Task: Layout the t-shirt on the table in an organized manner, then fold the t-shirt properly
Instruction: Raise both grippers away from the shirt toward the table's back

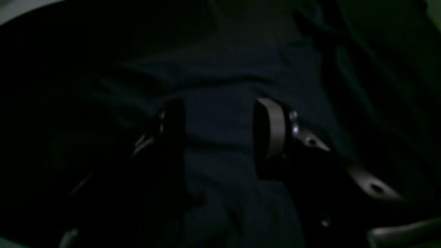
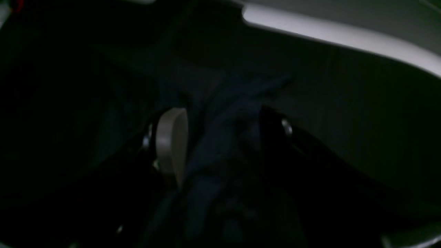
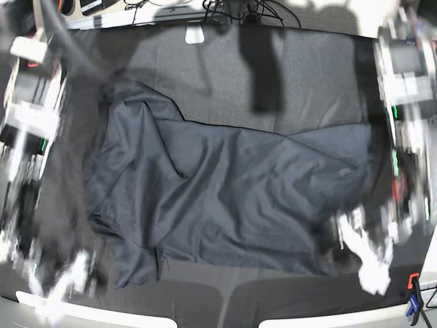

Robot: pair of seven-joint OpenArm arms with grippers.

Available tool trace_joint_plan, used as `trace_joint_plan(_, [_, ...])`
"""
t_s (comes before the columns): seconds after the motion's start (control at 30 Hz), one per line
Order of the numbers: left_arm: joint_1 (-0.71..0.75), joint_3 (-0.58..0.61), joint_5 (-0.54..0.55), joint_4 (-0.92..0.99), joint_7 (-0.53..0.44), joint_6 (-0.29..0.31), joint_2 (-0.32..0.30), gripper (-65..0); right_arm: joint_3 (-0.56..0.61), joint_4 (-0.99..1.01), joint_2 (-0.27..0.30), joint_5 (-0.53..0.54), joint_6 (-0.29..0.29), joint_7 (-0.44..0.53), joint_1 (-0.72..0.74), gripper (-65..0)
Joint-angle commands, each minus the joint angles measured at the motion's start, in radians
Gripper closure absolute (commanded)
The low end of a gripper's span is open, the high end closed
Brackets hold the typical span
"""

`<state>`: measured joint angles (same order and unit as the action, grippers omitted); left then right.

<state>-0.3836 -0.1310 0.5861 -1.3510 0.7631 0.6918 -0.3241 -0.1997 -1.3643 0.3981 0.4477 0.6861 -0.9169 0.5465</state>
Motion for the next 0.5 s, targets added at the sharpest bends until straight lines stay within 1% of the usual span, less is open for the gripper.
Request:
trace_joint_plan(0.0, [0.006, -0.005, 0.024, -0.077, -0.029, 0.006, -0.009, -29.0, -0.006, -0.083, 0.014, 0.028, 0.012, 0.014, -0.011, -32.3])
trace_joint_plan(0.1, [0.139, -0.005, -0.003, -0.252, -0.030, 0.006, -0.009, -29.0, -0.007, -0.278, 0.014, 0.026, 0.012, 0.008, -0.167, -32.3])
trace_joint_plan(0.23, [0.291, -0.005, -0.092, -0.428, -0.030, 0.006, -0.009, -29.0, -0.012, -0.479, 0.014, 0.018, 0.012, 0.008, -0.365, -32.3])
trace_joint_plan(0.3, [0.360, -0.005, -0.126, -0.477, -0.031, 0.006, -0.010, -29.0, -0.012, -0.556, 0.014, -0.008, 0.012, 0.013, -0.459, -32.3])
trace_joint_plan(0.37, [0.426, -0.006, -0.124, -0.492, -0.031, 0.006, -0.011, -29.0, -0.012, -0.623, 0.014, -0.053, 0.012, 0.029, -0.549, -32.3])
trace_joint_plan(0.47, [0.521, -0.006, -0.126, -0.492, -0.031, -0.004, -0.011, -29.0, -0.013, -0.712, 0.014, -0.142, 0.012, 0.093, -0.681, -32.3])
